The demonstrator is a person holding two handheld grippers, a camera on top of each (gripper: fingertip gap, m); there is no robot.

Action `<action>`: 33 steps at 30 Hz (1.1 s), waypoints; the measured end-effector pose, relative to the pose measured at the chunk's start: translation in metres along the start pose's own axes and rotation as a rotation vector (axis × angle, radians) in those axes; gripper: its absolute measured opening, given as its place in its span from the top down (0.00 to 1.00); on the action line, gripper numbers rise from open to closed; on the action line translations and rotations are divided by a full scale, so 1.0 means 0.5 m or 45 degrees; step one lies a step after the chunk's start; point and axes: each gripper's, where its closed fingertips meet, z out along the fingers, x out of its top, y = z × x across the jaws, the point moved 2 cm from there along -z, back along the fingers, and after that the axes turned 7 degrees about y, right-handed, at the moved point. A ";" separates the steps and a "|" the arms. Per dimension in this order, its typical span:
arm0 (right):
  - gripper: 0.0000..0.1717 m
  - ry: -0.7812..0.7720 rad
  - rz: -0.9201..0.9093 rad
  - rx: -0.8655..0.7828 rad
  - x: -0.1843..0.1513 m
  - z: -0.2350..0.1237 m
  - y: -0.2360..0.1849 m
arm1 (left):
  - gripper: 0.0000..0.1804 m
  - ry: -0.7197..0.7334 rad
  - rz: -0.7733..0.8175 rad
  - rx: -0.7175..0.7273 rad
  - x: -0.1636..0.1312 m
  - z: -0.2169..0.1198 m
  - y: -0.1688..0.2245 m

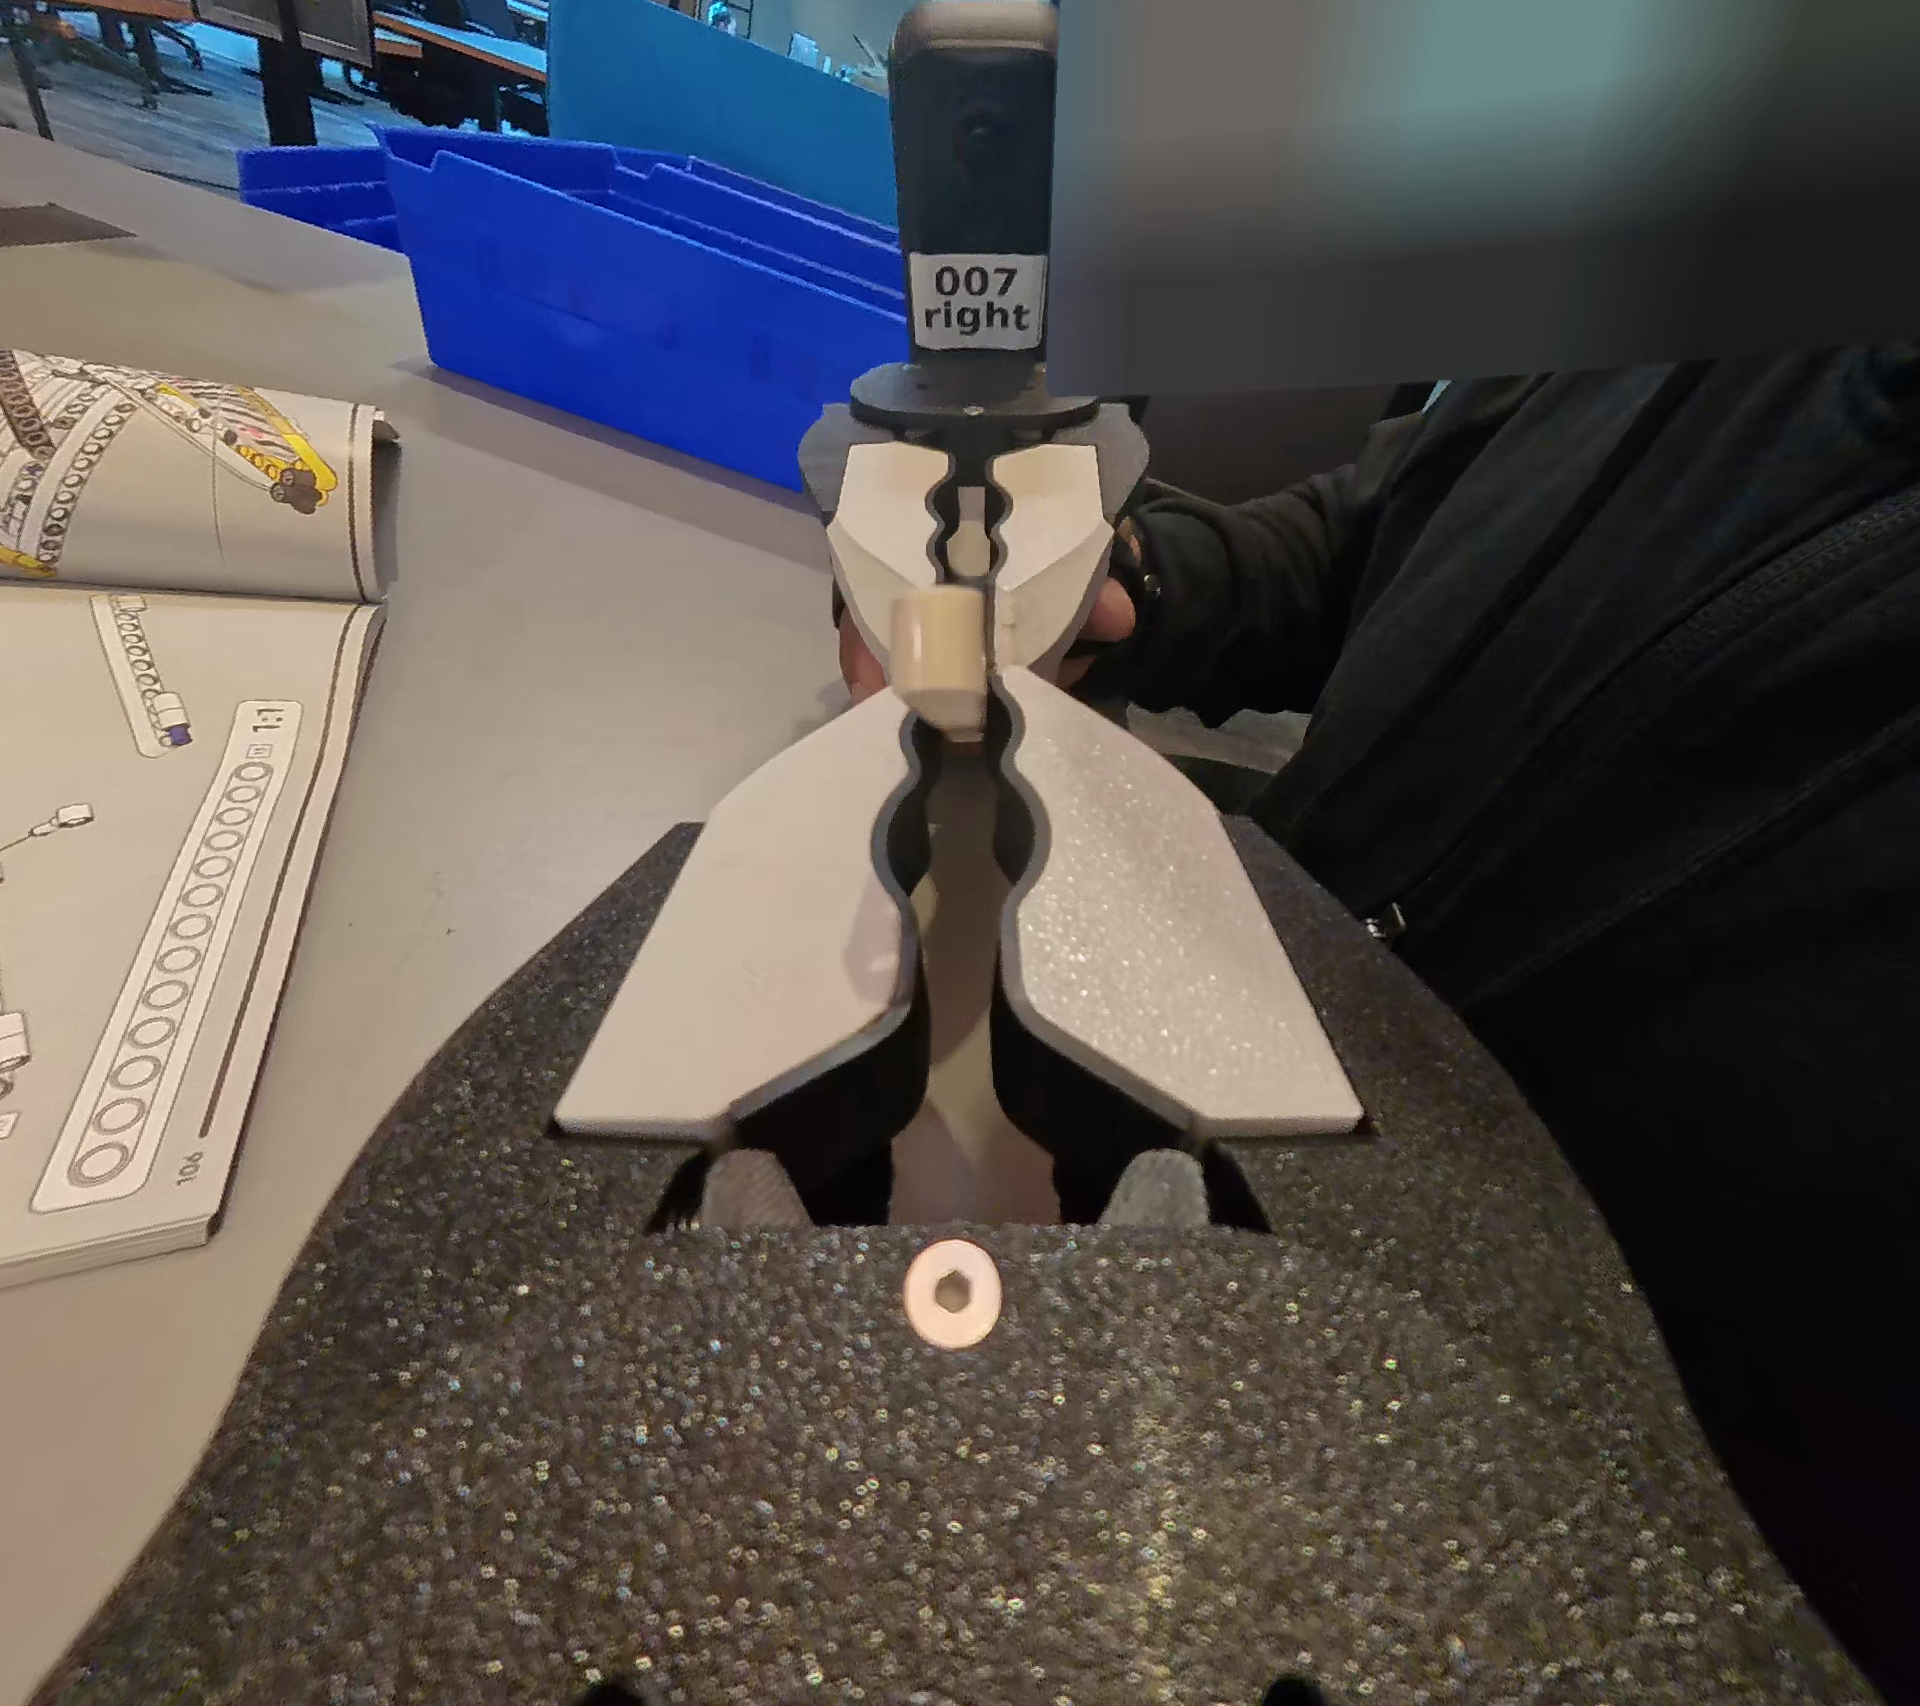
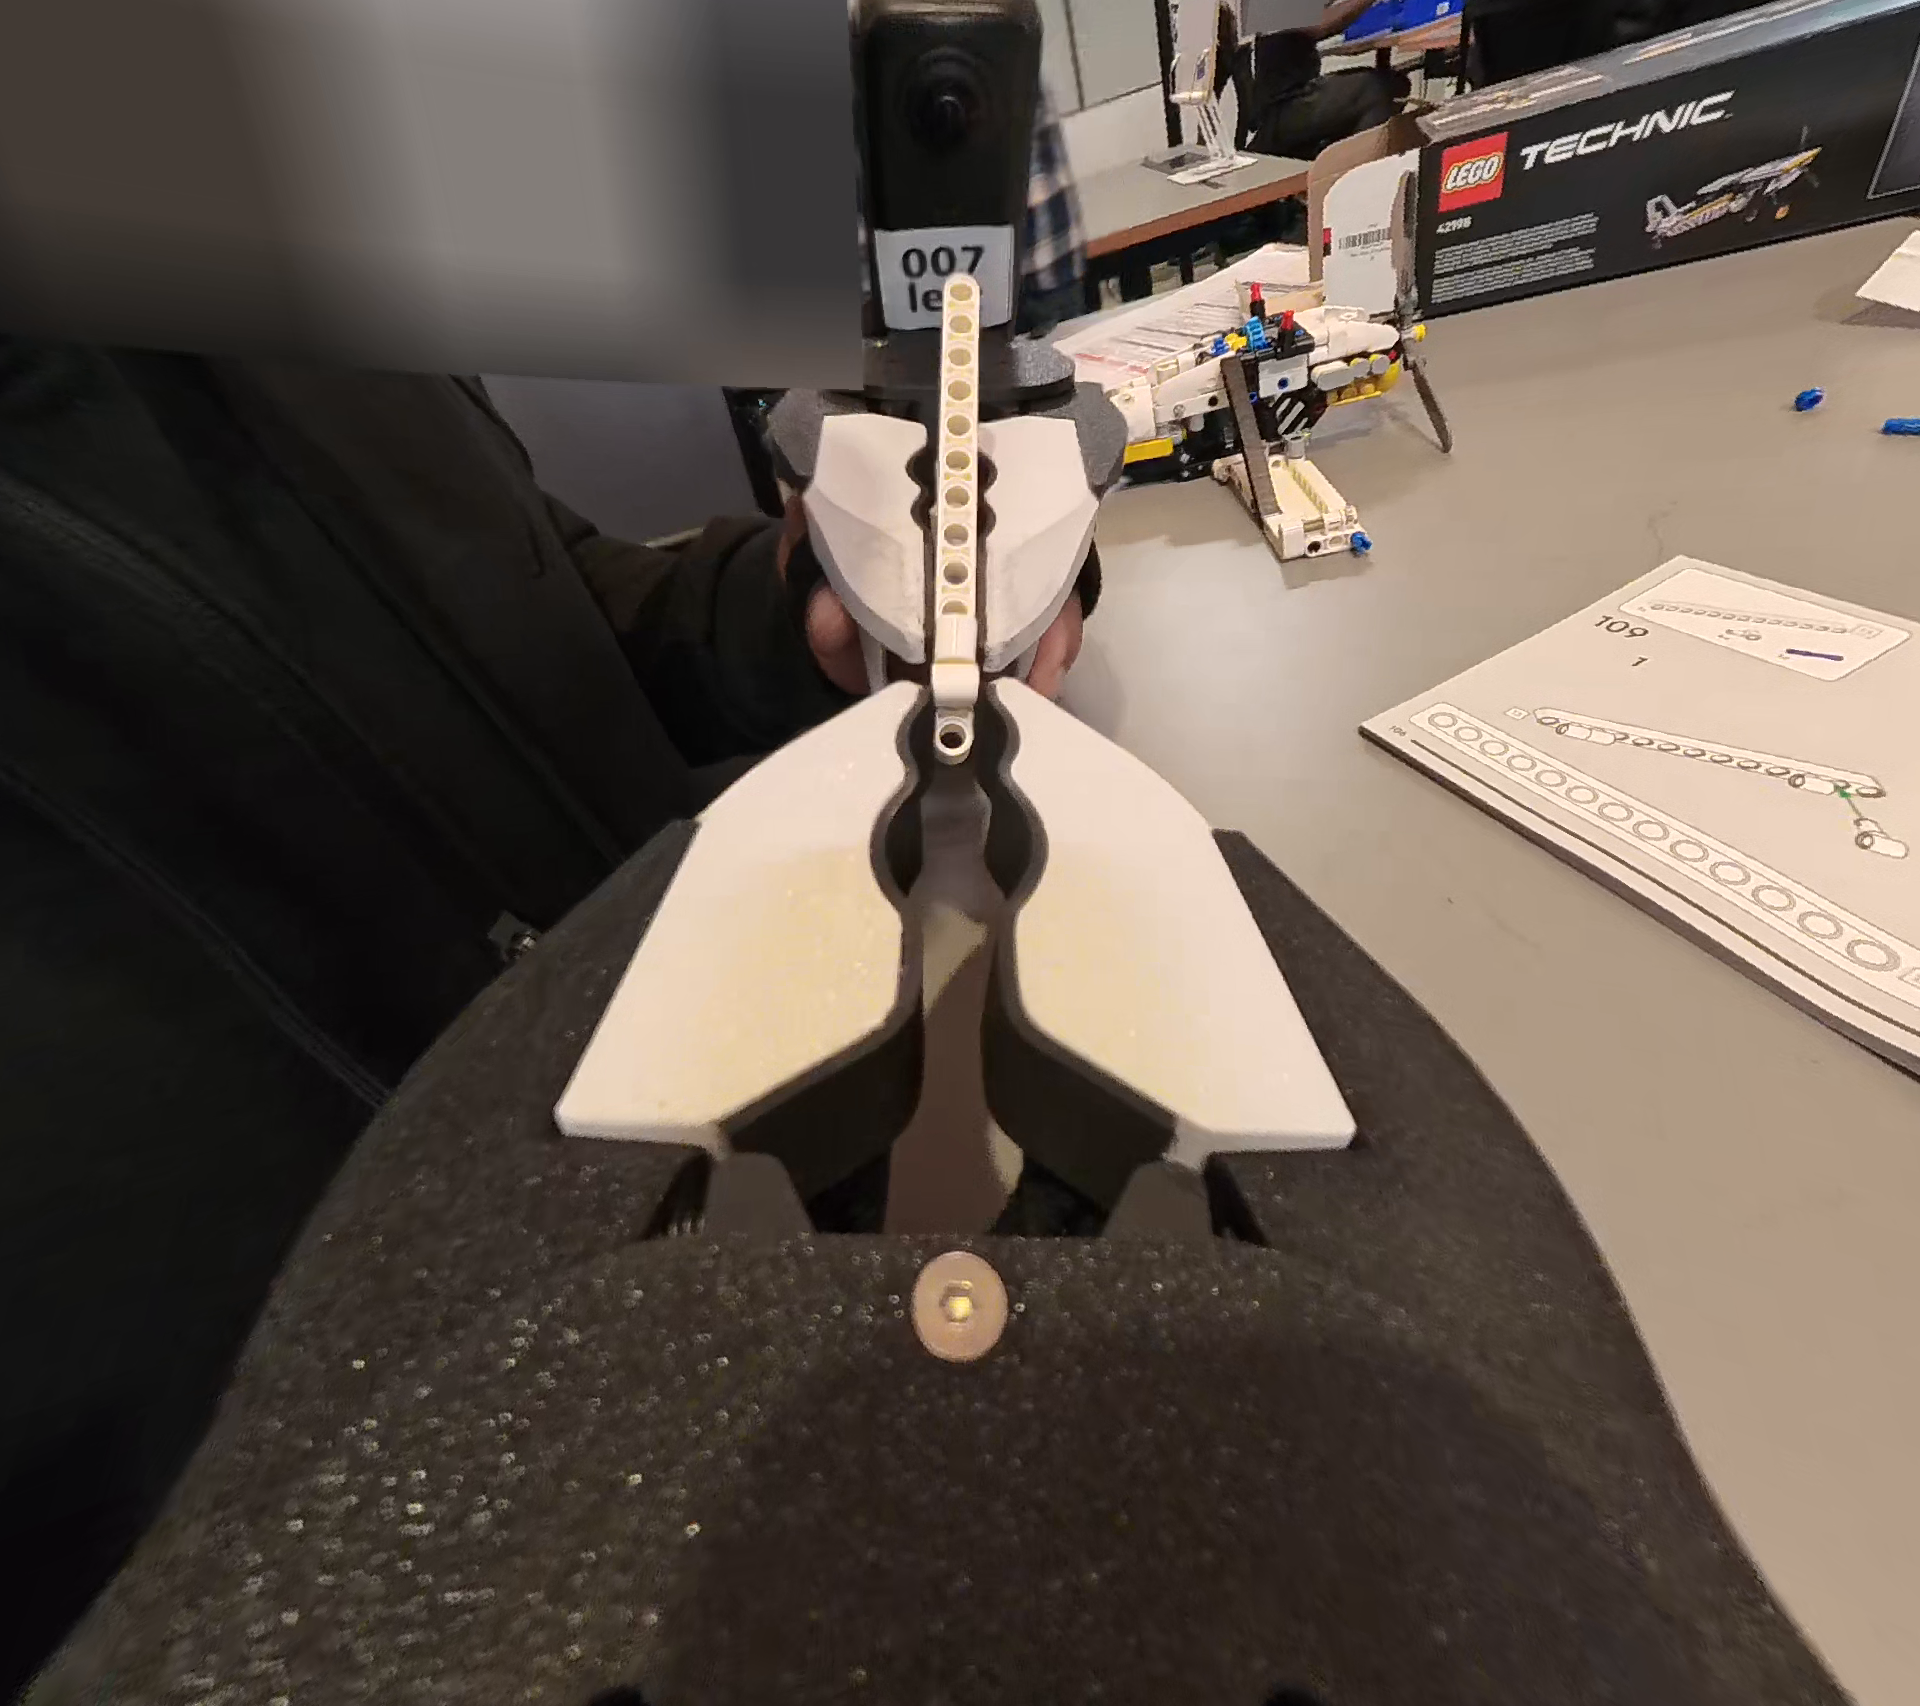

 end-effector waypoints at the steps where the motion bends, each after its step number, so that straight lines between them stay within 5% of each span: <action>1: 0.96 -0.022 -0.022 -0.008 -0.003 0.001 0.002 | 0.95 -0.017 0.005 0.014 -0.003 -0.001 -0.002; 10: 0.95 -0.176 -0.150 -0.029 -0.022 0.008 0.002 | 0.95 -0.101 0.053 0.036 -0.019 0.006 0.000; 33: 0.96 0.193 0.154 -0.084 0.027 0.011 0.017 | 0.95 0.105 -0.060 0.041 0.017 0.002 -0.017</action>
